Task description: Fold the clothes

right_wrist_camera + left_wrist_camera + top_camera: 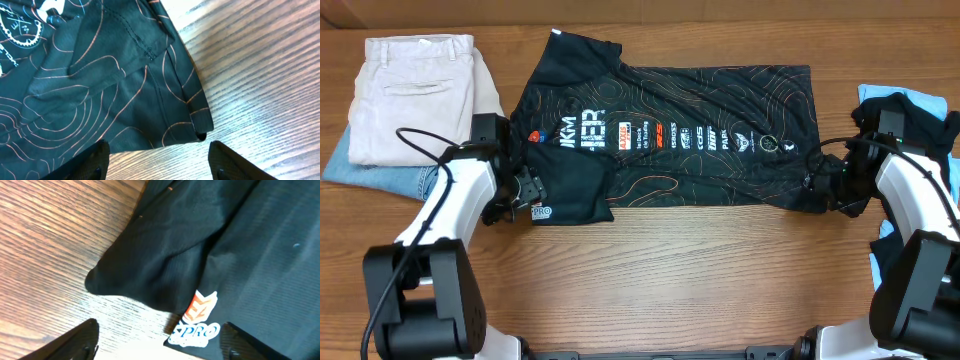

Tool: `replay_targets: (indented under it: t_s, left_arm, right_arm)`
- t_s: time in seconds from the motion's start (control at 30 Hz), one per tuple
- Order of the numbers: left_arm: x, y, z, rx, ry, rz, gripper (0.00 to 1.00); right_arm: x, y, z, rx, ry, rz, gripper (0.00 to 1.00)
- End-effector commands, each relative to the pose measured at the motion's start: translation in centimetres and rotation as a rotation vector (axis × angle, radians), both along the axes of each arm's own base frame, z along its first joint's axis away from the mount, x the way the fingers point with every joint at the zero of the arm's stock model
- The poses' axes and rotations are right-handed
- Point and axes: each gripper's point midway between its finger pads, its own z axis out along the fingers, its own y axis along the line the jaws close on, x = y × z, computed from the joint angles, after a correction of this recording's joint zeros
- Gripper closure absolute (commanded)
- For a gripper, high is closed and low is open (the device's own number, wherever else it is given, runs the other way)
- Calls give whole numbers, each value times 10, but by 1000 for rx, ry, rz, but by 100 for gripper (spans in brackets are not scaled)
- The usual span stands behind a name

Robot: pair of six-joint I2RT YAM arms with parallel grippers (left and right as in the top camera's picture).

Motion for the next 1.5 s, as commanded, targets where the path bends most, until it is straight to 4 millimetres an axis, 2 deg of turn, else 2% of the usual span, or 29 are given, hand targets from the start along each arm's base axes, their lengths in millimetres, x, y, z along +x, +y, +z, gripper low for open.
replay_targets:
  t_s: [0.0,0.13,0.27,0.33,0.47,0.5,0.53,0.67,0.87,0.97,1.07,1.17,1.27,1.37,1.47]
  left_arm:
    - [-6,-12,-17,-65,55,-19,27]
    - [-8,-22,-31,-110,95,-30,30]
    - [-9,-37,-42,-159,119,-53,42]
    - [-9,-43,-43,-169,118,-65,54]
    - [-6,-50,-42,-205,107,-77,89]
    - [-5,-51,-41,-212,105,-78,95]
    - [-5,-51,-40,-216,101,-77,96]
    - [-1,-59,-25,-264,66,-121,96]
    - [45,-89,53,-409,-208,-270,96]
    - [77,-90,91,-401,-380,-288,96]
    - [103,-90,114,-391,-508,-286,96]
    - [120,-90,122,-385,-581,-285,85]
    - [126,-90,116,-381,-585,-283,73]
    - [125,-87,103,-370,-549,-271,50]
    - [118,-83,93,-354,-497,-253,47]
  right_arm:
    - [-5,-2,-4,-7,23,-4,33]
    - [-7,-1,-4,-4,33,-4,33]
    - [-8,-1,-4,-3,38,-4,33]
    - [-9,-1,-5,-2,41,-4,33]
    - [-10,-1,-5,-1,43,-4,33]
    - [-10,-1,-5,-1,43,-4,33]
    - [-10,-1,-5,-1,43,-4,33]
    - [-9,-1,-5,-2,43,-4,33]
    - [-9,-1,-5,-2,41,-4,33]
    - [-7,-1,-5,-4,35,-4,33]
    - [-6,-2,-4,-5,29,-4,33]
    - [-5,-2,-4,-6,25,-4,33]
    - [-5,-2,-4,-7,25,-3,33]
    - [-5,-2,-4,-7,24,-3,33]
    - [-5,-2,-4,-6,25,-4,33]
